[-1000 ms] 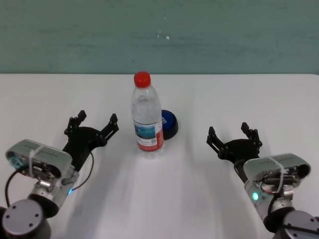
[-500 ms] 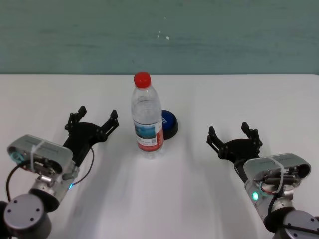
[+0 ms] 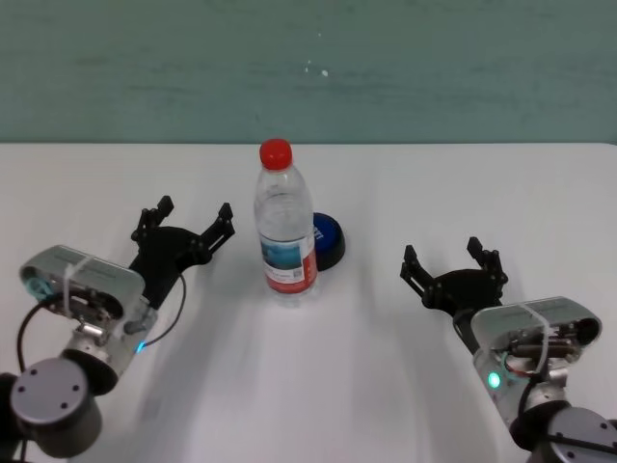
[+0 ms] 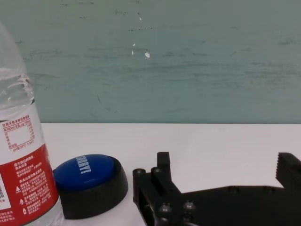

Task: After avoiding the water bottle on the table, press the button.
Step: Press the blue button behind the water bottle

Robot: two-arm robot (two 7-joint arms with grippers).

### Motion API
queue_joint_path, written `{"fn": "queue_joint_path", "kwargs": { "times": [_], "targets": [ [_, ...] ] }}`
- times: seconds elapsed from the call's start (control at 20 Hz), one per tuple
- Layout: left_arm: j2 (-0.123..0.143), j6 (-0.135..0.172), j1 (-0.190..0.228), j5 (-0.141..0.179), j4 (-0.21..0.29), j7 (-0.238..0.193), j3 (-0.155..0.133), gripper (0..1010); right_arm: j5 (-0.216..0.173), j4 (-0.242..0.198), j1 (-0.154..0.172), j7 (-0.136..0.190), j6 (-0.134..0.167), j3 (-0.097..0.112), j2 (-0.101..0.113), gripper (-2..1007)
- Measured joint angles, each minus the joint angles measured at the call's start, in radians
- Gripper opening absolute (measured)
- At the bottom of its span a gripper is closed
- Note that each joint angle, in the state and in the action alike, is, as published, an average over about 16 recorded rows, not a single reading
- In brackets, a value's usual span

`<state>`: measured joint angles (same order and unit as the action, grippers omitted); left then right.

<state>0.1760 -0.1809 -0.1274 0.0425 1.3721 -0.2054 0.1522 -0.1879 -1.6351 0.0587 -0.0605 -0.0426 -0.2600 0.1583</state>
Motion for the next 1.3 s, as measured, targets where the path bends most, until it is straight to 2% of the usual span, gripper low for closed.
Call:
{"fn": "queue_joint_path", "kwargs": {
  "times": [0.55, 1.3],
  "targets": [
    [0.002, -0.013, -0.048, -0.013, -0.055, -0.004, 0.019, 1010, 0.000, 0.000, 0.000, 0.000, 0.000, 0.000, 0.000, 1004],
    [-0.009, -0.037, -0.104, -0.040, -0.125, 0.006, 0.033, 1010, 0.000, 0.000, 0.000, 0.000, 0.000, 0.000, 0.000, 1004]
  ]
}}
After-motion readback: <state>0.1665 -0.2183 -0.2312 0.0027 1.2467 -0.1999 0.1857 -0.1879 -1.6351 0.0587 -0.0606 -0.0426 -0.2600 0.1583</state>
